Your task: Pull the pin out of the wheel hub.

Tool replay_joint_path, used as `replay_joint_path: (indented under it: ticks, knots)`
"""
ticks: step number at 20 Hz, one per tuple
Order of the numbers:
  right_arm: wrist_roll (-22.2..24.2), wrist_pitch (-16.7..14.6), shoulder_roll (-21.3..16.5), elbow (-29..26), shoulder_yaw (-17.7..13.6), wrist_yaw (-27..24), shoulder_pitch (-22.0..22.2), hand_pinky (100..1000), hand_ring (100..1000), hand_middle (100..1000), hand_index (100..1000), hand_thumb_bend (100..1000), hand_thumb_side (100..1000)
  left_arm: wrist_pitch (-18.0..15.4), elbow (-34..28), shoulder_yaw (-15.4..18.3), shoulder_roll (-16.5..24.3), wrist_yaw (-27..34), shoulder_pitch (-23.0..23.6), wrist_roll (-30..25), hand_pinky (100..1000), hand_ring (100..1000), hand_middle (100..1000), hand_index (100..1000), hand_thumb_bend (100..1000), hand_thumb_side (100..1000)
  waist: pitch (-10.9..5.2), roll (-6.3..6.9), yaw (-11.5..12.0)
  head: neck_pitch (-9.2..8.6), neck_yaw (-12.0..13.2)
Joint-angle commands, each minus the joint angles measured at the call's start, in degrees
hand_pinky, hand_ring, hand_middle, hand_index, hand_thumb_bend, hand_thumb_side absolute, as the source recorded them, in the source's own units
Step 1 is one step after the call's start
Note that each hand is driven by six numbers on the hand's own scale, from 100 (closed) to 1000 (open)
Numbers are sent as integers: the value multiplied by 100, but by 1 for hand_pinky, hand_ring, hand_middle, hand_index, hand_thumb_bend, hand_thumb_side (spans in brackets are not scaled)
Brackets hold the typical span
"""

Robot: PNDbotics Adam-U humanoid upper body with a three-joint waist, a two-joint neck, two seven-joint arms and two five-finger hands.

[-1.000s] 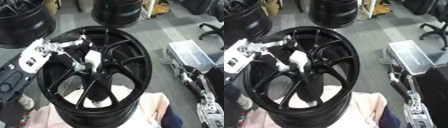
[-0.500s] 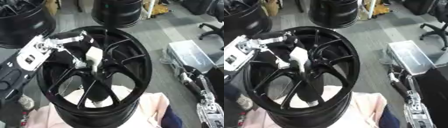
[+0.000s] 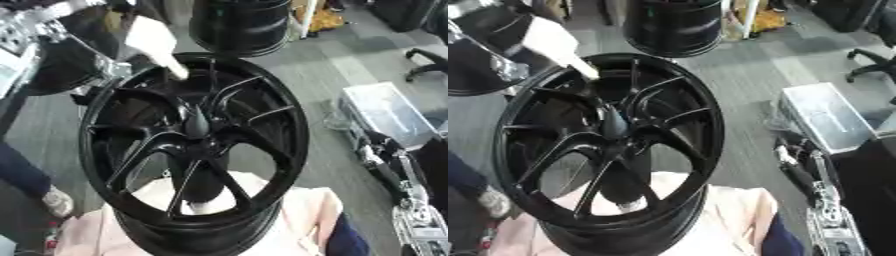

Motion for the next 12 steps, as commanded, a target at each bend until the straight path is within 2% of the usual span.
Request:
replay_joint_path:
  ticks: [1, 2, 3, 4, 6, 8, 9, 10, 11, 12]
  knots:
    - [-52, -1, -122, -51, -59, 26, -24, 676, 626, 682, 796, 151, 453, -968, -393, 676, 671, 150, 412, -1001, 757, 539, 393, 592, 118, 171, -100, -6, 70, -13, -55]
    - [-59, -2, -127, -50, -63, 27, -20, 676, 626, 682, 796, 151, 453, -859, -510, 863, 794, 128, 683, -854, 757, 539, 393, 592, 118, 171, -99, -4, 92, -13, -55]
    - [-74, -3, -127, -52, -81, 25, -19, 676, 626, 682, 796, 151, 453, -713, -563, 1123, 906, 50, 1117, -696, 756, 535, 401, 598, 100, 218, -86, -3, 138, -13, -71]
    - [-85, -3, -126, -54, -90, 25, -20, 676, 626, 682, 796, 151, 453, -596, -656, 1384, 976, -53, 1523, -552, 756, 535, 401, 598, 100, 218, -78, -3, 153, -13, -69]
    - [-121, -1, -131, -56, -129, 18, -25, 676, 626, 681, 795, 150, 455, -287, -684, 1938, 998, -350, 2396, -234, 756, 532, 404, 600, 100, 277, -52, -16, 205, -13, -148]
    - [-166, 1, -143, -55, -169, 11, -27, 676, 626, 681, 795, 148, 456, -51, -649, 2403, 892, -880, 3148, 47, 760, 547, 429, 624, 100, 293, -33, -24, 243, -13, -197]
    - [-185, 3, -146, -53, -185, 9, -26, 676, 626, 681, 795, 148, 456, 20, -607, 2587, 804, -1243, 3448, 144, 770, 593, 502, 692, 122, 330, -24, -29, 267, -13, -211]
    - [-198, 4, -147, -49, -193, 9, -26, 676, 626, 681, 795, 148, 456, 45, -579, 2763, 687, -1691, 3694, 243, 770, 593, 502, 692, 122, 330, -20, -32, 277, -13, -212]
    - [-205, 4, -144, -47, -199, 6, -27, 676, 626, 681, 796, 149, 456, 98, -507, 2929, 545, -2106, 3914, 355, 786, 649, 595, 759, 219, 511, -17, -42, 299, -13, -234]
    - [-207, 1, -141, -46, -201, 3, -28, 676, 626, 681, 796, 149, 456, 175, -411, 3095, 382, -2522, 4105, 479, 796, 669, 621, 777, 246, 569, -17, -52, 314, -13, -248]
